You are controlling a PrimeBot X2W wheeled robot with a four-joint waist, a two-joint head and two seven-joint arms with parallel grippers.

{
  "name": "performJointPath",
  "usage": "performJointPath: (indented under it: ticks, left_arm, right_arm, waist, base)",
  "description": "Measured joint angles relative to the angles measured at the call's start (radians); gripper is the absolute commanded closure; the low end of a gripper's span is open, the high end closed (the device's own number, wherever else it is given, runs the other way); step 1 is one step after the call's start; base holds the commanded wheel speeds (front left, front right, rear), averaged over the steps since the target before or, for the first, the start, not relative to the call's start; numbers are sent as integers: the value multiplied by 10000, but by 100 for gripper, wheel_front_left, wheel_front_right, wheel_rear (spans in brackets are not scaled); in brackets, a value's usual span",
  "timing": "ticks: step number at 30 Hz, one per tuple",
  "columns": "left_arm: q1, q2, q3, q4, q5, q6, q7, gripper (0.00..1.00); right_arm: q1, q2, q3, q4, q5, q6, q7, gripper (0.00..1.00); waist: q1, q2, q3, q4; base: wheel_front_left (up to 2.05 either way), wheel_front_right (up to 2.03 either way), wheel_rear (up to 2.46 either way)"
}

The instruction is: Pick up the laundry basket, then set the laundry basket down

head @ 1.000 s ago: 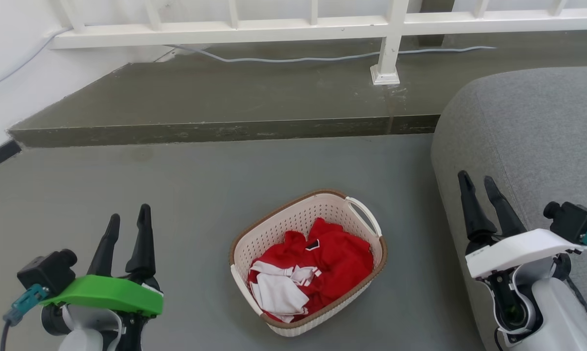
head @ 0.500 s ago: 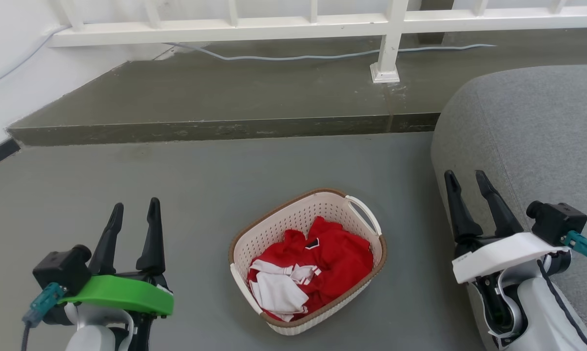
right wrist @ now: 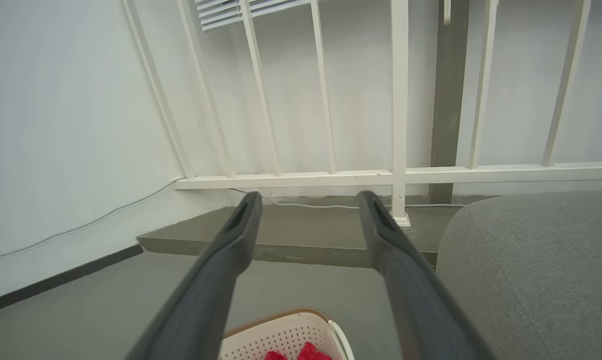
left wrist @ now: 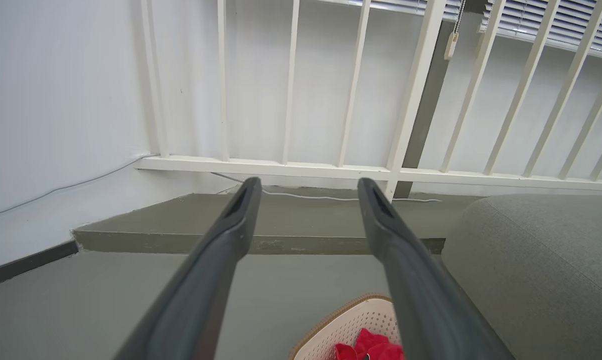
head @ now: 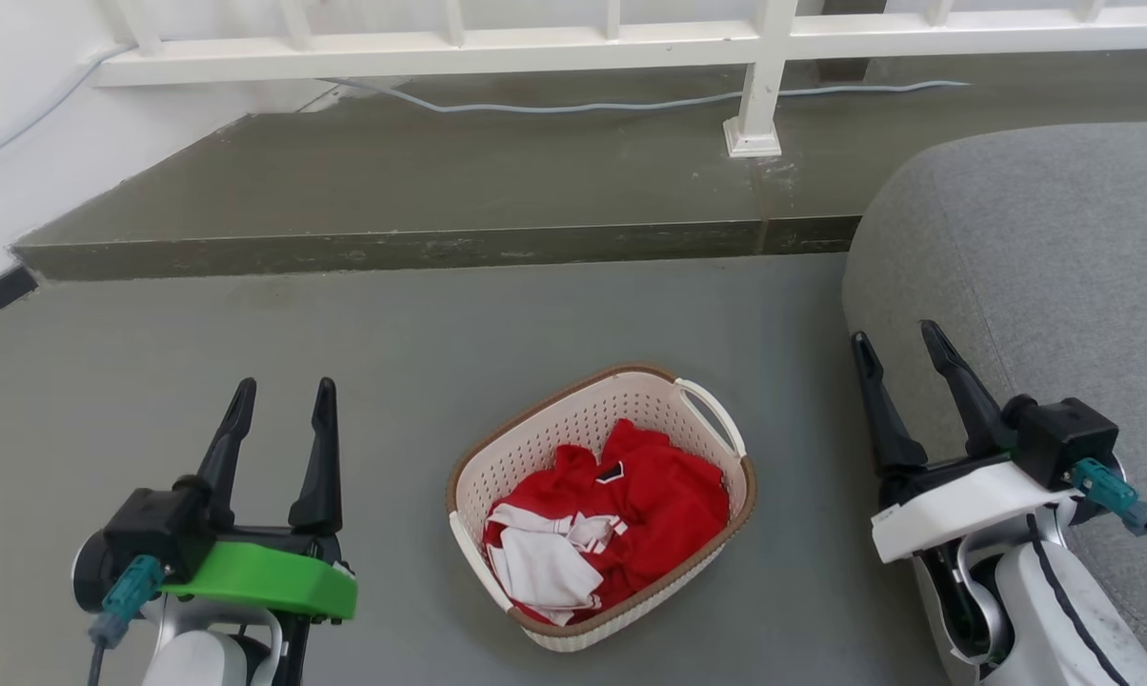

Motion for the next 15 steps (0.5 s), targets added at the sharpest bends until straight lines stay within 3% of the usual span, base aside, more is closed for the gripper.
performJointPath:
  ticks: [15]
  left_arm:
    - [0,-27,31,-2,142,-88,-12,0]
  right_arm:
    - [0,157,-163,8,-153,71,-10,0]
  waist:
    - [0,0,56,-59]
  base:
    - [0,0,0]
